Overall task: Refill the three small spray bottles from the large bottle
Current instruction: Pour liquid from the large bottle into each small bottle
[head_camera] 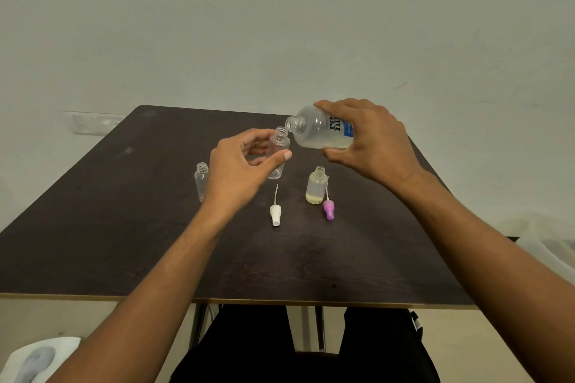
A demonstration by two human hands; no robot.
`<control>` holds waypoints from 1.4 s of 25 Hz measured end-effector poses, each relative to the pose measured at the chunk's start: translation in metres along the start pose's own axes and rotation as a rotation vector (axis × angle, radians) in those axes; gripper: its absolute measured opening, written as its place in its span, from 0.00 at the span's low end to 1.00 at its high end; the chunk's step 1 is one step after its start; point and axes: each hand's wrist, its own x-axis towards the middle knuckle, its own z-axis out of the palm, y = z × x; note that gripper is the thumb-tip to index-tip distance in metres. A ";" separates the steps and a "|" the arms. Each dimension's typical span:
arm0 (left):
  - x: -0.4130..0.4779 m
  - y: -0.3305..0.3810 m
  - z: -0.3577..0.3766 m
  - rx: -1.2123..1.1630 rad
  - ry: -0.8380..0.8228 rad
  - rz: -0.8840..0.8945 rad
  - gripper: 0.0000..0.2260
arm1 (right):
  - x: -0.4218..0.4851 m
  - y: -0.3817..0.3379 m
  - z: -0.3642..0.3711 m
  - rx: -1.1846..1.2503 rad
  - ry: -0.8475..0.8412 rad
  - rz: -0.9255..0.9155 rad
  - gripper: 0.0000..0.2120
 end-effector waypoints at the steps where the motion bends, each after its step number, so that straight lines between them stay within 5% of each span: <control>1: 0.000 0.000 0.000 0.004 -0.002 -0.001 0.18 | 0.000 0.000 0.000 -0.015 0.000 -0.002 0.33; 35: -0.003 -0.003 0.005 -0.014 -0.007 -0.041 0.20 | 0.010 -0.002 -0.015 -0.238 0.011 -0.118 0.33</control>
